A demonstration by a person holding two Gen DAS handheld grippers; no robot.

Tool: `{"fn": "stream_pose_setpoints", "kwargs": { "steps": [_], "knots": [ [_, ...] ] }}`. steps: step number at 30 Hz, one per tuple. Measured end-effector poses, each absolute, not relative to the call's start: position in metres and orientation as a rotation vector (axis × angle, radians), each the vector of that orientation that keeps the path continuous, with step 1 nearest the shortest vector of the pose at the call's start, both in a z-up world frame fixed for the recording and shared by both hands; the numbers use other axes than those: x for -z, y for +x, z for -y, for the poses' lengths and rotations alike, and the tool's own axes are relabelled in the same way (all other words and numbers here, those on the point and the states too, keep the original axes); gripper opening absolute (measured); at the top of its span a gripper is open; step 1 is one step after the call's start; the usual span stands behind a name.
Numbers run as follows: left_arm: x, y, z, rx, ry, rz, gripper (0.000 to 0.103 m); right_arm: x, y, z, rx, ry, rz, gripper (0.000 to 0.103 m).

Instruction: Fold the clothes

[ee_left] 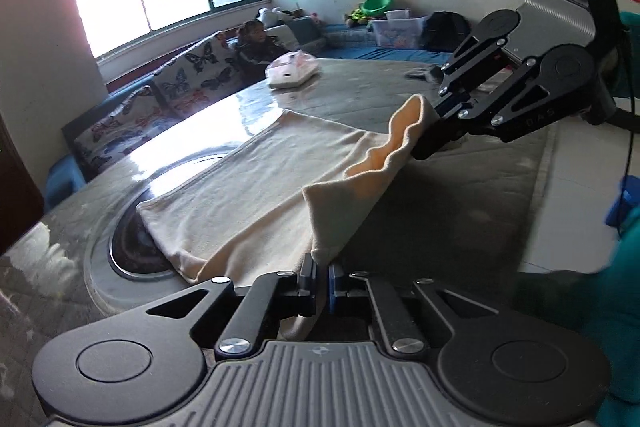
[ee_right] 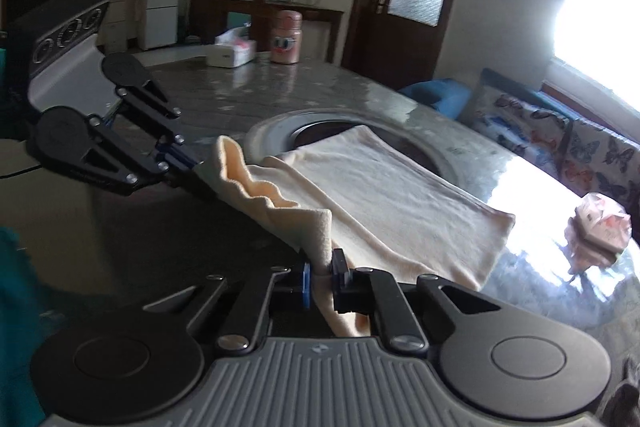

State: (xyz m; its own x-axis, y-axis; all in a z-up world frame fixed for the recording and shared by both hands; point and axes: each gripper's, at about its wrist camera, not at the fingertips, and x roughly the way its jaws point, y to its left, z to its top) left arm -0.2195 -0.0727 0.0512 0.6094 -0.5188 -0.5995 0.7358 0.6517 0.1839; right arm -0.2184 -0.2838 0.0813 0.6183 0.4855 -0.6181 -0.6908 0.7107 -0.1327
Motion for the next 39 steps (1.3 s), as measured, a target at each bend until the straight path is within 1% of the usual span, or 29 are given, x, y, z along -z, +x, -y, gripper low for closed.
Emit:
{"fn": "stream_pose_setpoints", "kwargs": {
  "steps": [6, 10, 16, 20, 26, 32, 34, 35, 37, 38, 39],
  "knots": [
    [-0.068, -0.271, 0.065, 0.795, 0.437, -0.544, 0.005, -0.105, -0.261, 0.289, -0.755, -0.341, -0.654, 0.009],
    [-0.077, -0.279, 0.066, 0.793, 0.435, -0.528, 0.005, -0.117, -0.268, 0.288, -0.766, -0.344, -0.671, 0.009],
    [-0.088, -0.244, 0.071, 0.770, 0.454, -0.476, 0.005, -0.132, -0.235, 0.290, -0.729, -0.348, -0.642, 0.009],
    [-0.089, -0.203, 0.077, 0.742, 0.455, -0.460, 0.005, -0.135, -0.202, 0.291, -0.707, -0.350, -0.638, 0.009],
    [-0.075, -0.125, 0.095, 0.680, 0.477, -0.460, 0.005, -0.119, -0.122, 0.289, -0.634, -0.343, -0.658, 0.009],
    [-0.033, -0.044, 0.117, 0.583, 0.430, -0.579, 0.006, -0.068, -0.047, 0.282, -0.498, -0.287, -0.721, 0.010],
    [-0.020, -0.031, 0.120, 0.543, 0.399, -0.619, 0.009, -0.048, -0.037, 0.281, -0.466, -0.257, -0.744, 0.012],
    [-0.017, -0.028, 0.118, 0.526, 0.386, -0.627, 0.010, -0.039, -0.034, 0.281, -0.451, -0.242, -0.754, 0.016],
    [-0.016, -0.027, 0.112, 0.494, 0.363, -0.627, 0.012, -0.030, -0.034, 0.285, -0.431, -0.208, -0.754, 0.018],
    [-0.015, -0.026, 0.109, 0.478, 0.352, -0.627, 0.016, -0.026, -0.035, 0.290, -0.414, -0.177, -0.743, 0.023],
    [-0.015, -0.025, 0.106, 0.461, 0.341, -0.627, 0.019, -0.025, -0.037, 0.294, -0.395, -0.158, -0.729, 0.024]
  ]
}}
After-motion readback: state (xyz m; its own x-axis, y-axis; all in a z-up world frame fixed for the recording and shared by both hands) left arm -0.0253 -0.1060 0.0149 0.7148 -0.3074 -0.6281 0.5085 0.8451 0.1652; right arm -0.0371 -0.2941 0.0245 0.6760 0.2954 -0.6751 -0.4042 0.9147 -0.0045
